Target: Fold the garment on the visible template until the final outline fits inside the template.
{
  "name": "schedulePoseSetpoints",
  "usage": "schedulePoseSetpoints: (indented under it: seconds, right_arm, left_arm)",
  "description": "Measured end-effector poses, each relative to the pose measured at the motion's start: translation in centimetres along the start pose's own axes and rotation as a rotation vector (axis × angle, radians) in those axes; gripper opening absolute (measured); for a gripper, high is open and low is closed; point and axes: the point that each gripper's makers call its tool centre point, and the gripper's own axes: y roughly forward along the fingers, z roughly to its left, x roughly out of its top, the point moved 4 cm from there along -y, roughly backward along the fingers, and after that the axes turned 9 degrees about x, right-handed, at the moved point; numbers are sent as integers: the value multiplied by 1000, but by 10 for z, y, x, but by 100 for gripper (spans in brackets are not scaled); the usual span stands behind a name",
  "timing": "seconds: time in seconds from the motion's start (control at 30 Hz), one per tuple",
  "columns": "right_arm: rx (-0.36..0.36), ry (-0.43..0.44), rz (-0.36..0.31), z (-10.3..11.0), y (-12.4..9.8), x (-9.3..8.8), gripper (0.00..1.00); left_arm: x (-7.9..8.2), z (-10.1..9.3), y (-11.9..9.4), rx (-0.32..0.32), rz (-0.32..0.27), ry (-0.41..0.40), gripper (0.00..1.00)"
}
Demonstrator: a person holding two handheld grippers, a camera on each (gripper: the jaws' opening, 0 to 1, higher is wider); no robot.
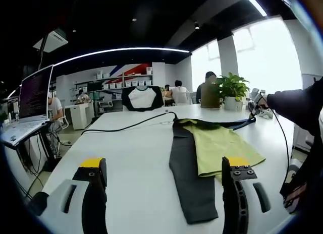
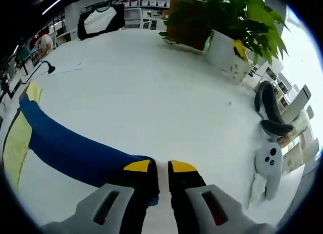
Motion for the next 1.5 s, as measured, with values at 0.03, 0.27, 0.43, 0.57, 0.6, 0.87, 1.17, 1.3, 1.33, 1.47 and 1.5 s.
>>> schedulePoseSetpoints:
  seconds: [0.03,0.27,0.43,0.57,0.6,0.87,1.17,1.3,1.33,1.47,1.5]
  right_arm:
    - [-35,-7,-19,-6,-3,2,22]
    - [-97,-166,-147,-17,-20,24,43]
    - [-112,-434,-158,-8,-32,42,64]
    - [-43,-541,-181,15,-36,49,76]
    - [-24,-561,-188,20,-37,50,78]
    - [128,-744,-301,85,-40,62,90]
    - [229,-835,-332,146,-29,64,84]
    - [308,-841,-335,178,-19,63,83]
    - [318,-859,-347,186,-18,63,82]
    - [350,-863,-355,207,-13,61,80]
    - [361,-863,-358,211,-12,61,79]
  left_arm:
    - [0,0,0,-1,-1,0,100]
    - [0,-1,0,-2,-2,-4,100]
    - [-1,-3,0,-10,-1,-7,100]
    - [0,-3,-2,-10,-8,-9,100]
    - [0,-3,-2,-9,-9,-9,100]
    - [4,-5,-5,-19,-25,-10,100]
    - [3,-5,-6,-16,-23,-11,100]
    - [2,-7,-6,-21,-19,-7,100]
    - [2,-7,-7,-21,-21,-7,100]
    - [2,-7,-7,-20,-21,-7,100]
    - [2,-7,-7,-20,-21,-6,100]
